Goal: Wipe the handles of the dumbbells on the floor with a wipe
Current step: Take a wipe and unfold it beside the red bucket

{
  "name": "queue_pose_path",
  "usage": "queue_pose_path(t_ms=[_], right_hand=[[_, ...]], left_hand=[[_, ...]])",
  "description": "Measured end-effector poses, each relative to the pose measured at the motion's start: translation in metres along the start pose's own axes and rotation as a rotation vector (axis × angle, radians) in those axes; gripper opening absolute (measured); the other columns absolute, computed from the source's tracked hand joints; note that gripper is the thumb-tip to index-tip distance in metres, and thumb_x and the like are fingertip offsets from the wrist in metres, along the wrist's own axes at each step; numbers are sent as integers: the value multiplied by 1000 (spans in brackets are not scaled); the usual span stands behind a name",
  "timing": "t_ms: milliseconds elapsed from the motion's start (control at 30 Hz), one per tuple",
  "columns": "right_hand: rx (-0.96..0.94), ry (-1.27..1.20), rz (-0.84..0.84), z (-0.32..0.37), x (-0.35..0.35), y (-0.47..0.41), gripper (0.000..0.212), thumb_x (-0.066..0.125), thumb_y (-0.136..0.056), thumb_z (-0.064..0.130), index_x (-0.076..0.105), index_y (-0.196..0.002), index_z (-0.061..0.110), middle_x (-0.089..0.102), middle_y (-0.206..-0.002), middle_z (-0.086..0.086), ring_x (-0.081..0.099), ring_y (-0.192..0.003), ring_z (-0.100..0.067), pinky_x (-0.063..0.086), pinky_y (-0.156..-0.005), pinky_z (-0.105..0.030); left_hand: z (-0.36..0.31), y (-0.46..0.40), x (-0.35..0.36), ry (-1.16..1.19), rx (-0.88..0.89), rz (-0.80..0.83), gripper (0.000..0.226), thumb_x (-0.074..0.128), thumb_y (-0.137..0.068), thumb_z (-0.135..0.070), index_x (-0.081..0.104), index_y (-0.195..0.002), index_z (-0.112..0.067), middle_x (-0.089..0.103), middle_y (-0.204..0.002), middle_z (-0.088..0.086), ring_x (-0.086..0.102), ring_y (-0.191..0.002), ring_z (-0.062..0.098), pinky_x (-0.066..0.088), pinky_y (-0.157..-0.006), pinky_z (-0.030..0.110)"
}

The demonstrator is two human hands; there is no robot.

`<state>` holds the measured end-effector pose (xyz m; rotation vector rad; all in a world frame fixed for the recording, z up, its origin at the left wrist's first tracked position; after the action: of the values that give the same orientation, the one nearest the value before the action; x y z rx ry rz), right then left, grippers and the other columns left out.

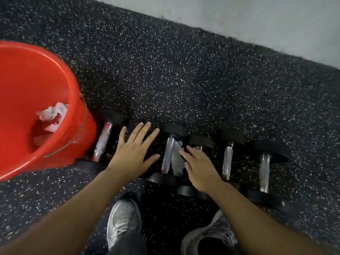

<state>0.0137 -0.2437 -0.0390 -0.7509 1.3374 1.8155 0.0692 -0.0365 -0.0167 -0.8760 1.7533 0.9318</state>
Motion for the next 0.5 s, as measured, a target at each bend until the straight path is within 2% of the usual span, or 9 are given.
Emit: queue_pose_path(t_ms=[100, 300, 500], right_hand=[[14, 1, -2, -6, 11, -23, 52, 29, -112, 25, 19, -163, 28, 13, -172, -2, 14, -157, -26, 5, -128, -34], [71, -75, 18, -18, 41, -53, 55, 38, -108, 14, 28, -161, 29, 19, -171, -6, 22, -156, -30, 22, -127, -42], [47, 103, -57, -9, 44, -61, 76, 56, -91, 1, 30, -160, 21, 23, -168, -8, 28, -151, -29, 18, -128, -41]], left_hand=[[10, -13, 17, -43, 6, -37, 78, 23, -100, -70, 8, -167, -33, 12, -176, 2, 9, -162, 21, 11, -127, 64], [31, -15, 37, -54, 45, -143, 78, 36, -101, -65, 18, -167, -27, 18, -175, 5, 14, -162, 22, 17, -125, 65], [36, -12, 42, -32, 61, -212, 77, 42, -101, -61, 23, -166, -23, 22, -174, 8, 18, -161, 25, 19, -124, 65]])
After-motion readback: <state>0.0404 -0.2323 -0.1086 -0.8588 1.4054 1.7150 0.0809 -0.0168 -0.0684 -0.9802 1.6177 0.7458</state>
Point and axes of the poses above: each hand's wrist, its own y-axis away from the middle knuckle, its own x-axis out of the palm, z = x × y, the point moved 8 cm from there along -y, towards the middle knuckle
